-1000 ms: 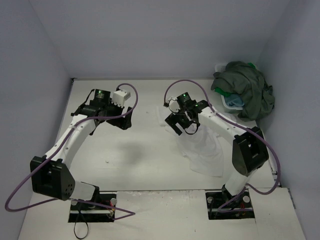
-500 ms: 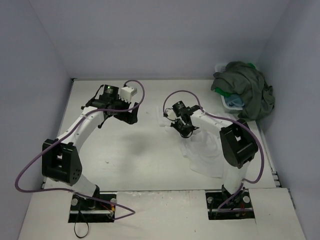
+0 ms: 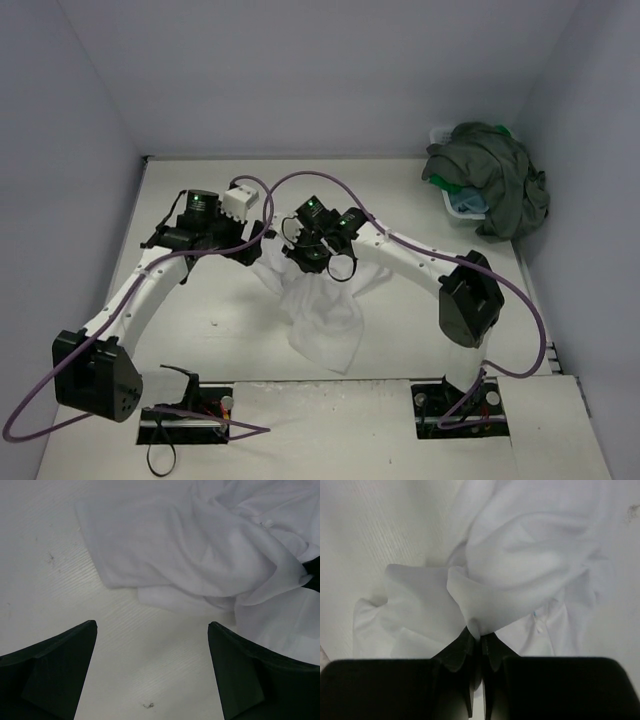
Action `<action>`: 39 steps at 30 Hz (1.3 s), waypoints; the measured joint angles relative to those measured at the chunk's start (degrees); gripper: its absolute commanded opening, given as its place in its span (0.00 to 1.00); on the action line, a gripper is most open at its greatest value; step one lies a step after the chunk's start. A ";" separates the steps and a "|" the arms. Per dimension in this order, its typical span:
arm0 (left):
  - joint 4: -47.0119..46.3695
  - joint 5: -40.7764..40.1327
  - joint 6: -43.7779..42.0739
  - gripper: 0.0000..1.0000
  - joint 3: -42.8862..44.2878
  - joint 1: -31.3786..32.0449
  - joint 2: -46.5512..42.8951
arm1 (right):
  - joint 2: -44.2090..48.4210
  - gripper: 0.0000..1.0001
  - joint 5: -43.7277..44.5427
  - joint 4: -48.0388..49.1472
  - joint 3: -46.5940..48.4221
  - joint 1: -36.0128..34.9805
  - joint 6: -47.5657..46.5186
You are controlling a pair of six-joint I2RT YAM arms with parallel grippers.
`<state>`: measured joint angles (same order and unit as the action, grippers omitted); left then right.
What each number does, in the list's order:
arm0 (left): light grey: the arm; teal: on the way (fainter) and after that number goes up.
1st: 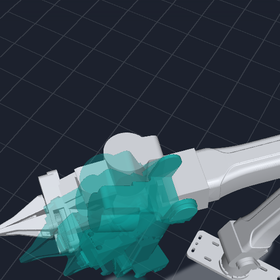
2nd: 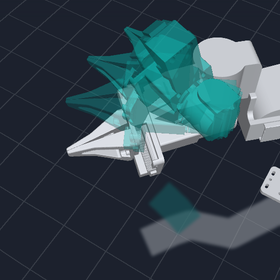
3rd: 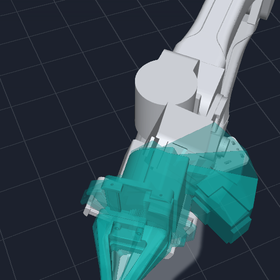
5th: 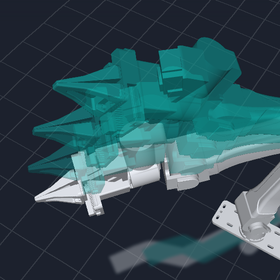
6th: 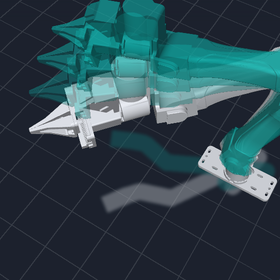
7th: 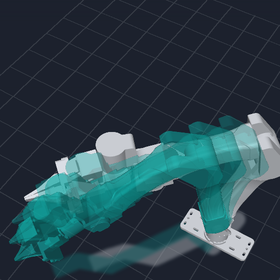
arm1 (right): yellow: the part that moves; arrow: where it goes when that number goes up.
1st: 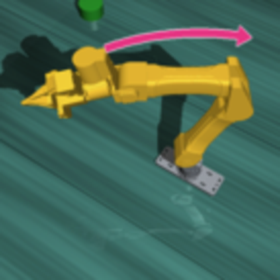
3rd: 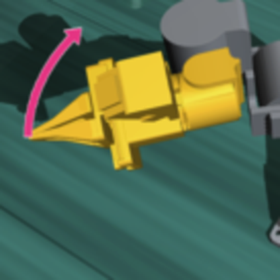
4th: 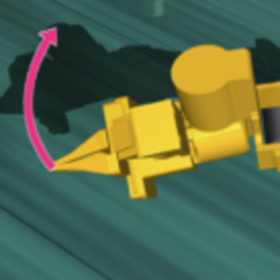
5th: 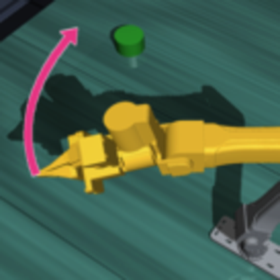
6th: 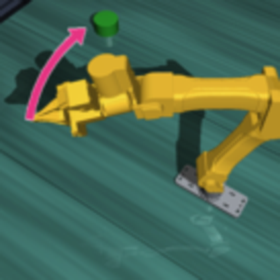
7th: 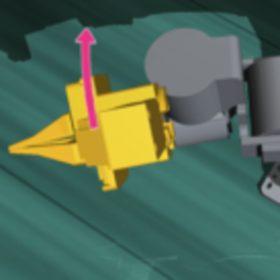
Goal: Fold and stack the t-shirts
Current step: Flatten out the tshirt
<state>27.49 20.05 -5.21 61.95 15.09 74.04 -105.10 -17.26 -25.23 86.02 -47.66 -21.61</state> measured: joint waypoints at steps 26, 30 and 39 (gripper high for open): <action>0.74 0.46 -1.68 0.86 -6.71 -0.31 -4.81 | 30.32 0.06 2.10 -0.09 -25.53 -5.16 -3.19; 0.76 0.00 -1.73 0.86 -6.69 -0.33 -3.76 | 25.49 0.04 -0.83 -0.72 -27.96 -7.98 -3.41; 0.66 -1.14 -2.14 0.86 -6.25 -0.50 -3.19 | 9.53 0.04 -4.96 1.42 -26.45 -9.05 -5.95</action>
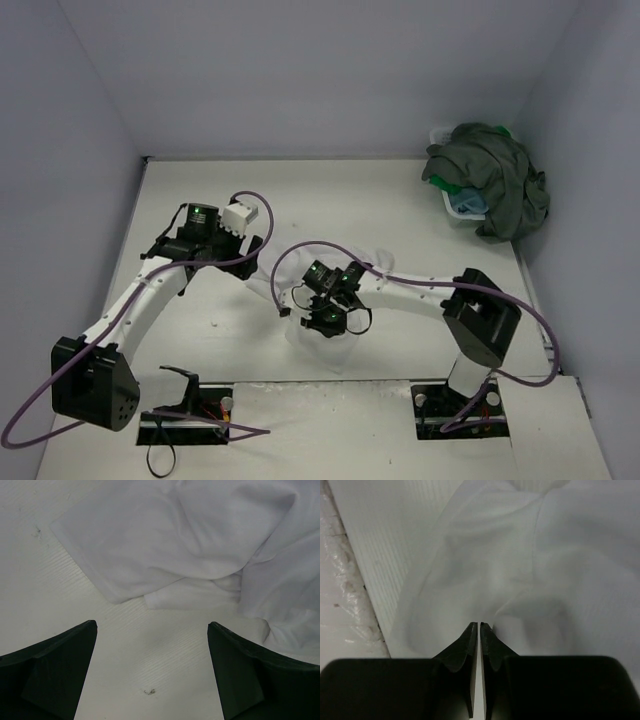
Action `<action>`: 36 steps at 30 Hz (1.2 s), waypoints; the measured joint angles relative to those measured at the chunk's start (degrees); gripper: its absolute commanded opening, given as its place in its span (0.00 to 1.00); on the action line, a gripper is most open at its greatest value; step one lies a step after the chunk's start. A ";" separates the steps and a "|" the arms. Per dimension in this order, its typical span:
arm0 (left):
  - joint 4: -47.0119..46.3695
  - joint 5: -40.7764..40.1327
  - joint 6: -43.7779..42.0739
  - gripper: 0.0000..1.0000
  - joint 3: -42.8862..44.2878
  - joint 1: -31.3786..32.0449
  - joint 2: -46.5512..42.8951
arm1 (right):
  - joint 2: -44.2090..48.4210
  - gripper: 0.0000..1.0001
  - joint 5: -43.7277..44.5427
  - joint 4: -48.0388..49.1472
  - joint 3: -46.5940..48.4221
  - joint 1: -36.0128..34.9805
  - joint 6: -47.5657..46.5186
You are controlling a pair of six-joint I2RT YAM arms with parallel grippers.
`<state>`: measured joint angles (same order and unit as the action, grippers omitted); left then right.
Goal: Fold and stack the t-shirts
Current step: Flatten out the tshirt
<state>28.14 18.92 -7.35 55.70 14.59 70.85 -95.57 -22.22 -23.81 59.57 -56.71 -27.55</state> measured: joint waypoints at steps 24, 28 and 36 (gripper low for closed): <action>0.72 -0.24 -1.42 0.86 -0.76 -2.25 -5.51 | -16.13 0.39 11.50 11.80 13.90 16.52 1.66; 0.90 0.22 -1.36 0.86 -1.99 -2.25 -5.51 | -10.71 0.40 11.23 8.46 9.88 16.11 1.73; 1.09 0.83 -0.90 0.86 -2.43 -2.25 -5.51 | 1.20 0.50 9.07 5.14 7.85 13.20 1.88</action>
<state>29.23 19.75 -8.25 53.28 12.34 65.34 -94.37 -13.15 -18.68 67.42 -43.51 -25.67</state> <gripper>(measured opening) 0.858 0.489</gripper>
